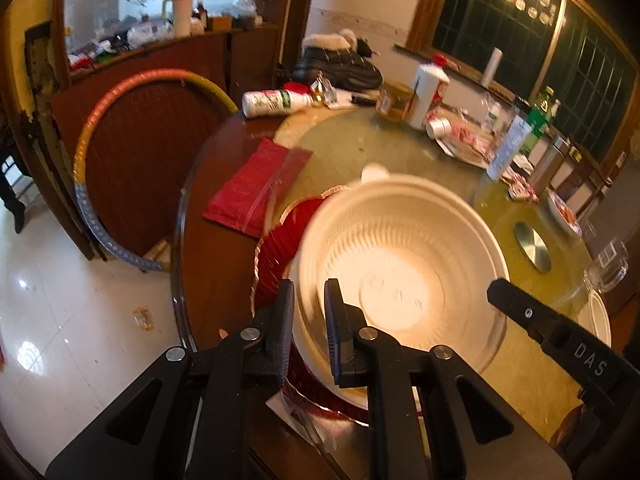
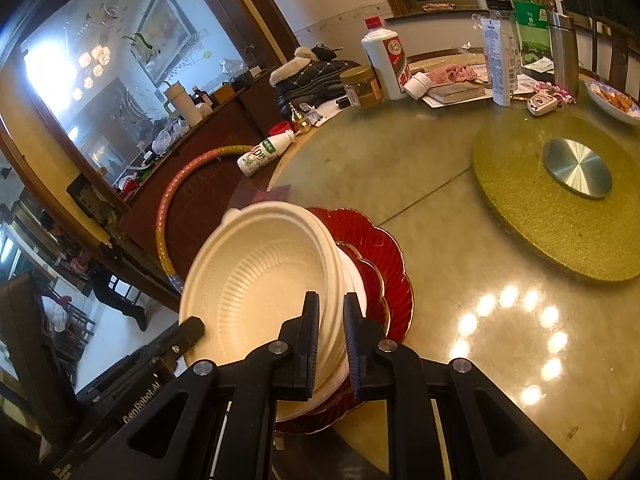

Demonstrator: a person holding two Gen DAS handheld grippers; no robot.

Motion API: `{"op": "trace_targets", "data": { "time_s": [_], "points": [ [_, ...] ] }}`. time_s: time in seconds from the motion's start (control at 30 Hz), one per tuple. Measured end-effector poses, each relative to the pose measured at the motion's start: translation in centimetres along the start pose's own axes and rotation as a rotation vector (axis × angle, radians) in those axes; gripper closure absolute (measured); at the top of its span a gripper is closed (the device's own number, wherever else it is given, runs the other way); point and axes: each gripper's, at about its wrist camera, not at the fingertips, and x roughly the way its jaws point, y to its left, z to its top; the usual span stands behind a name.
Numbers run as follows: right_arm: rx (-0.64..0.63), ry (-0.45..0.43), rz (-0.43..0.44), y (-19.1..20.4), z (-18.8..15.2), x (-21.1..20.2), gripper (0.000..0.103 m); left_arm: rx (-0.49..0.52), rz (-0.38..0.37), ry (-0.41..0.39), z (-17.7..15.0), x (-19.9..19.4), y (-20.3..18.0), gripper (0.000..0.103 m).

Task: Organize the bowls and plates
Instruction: 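Lower the beige bowl into the white bowls on the red plates, then open both grippers and withdraw from the bowl stack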

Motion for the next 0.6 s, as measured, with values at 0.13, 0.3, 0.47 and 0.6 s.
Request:
{"op": "trace_targets", "data": {
  "time_s": [0.13,0.3,0.47,0.6],
  "points": [
    [0.020,-0.010,0.013,-0.6,0.0,-0.2,0.085,-0.015,0.015,-0.059,0.3,-1.1,0.1,0.090],
    [0.077,-0.066,0.071,-1.8,-0.1,-1.4,0.050,-0.081,-0.019,-0.167,0.4,-3.5,0.4,0.057],
    [0.176,-0.174,0.113,-4.1,0.1,-4.1,0.028,-0.083,-0.041,-0.353,-0.2,-7.0,-0.9,0.031],
    [0.311,-0.299,0.082,-7.9,-0.5,-7.4,0.013,0.006,-0.090,-0.438,-0.8,-8.6,-4.0,0.019]
  ]
}}
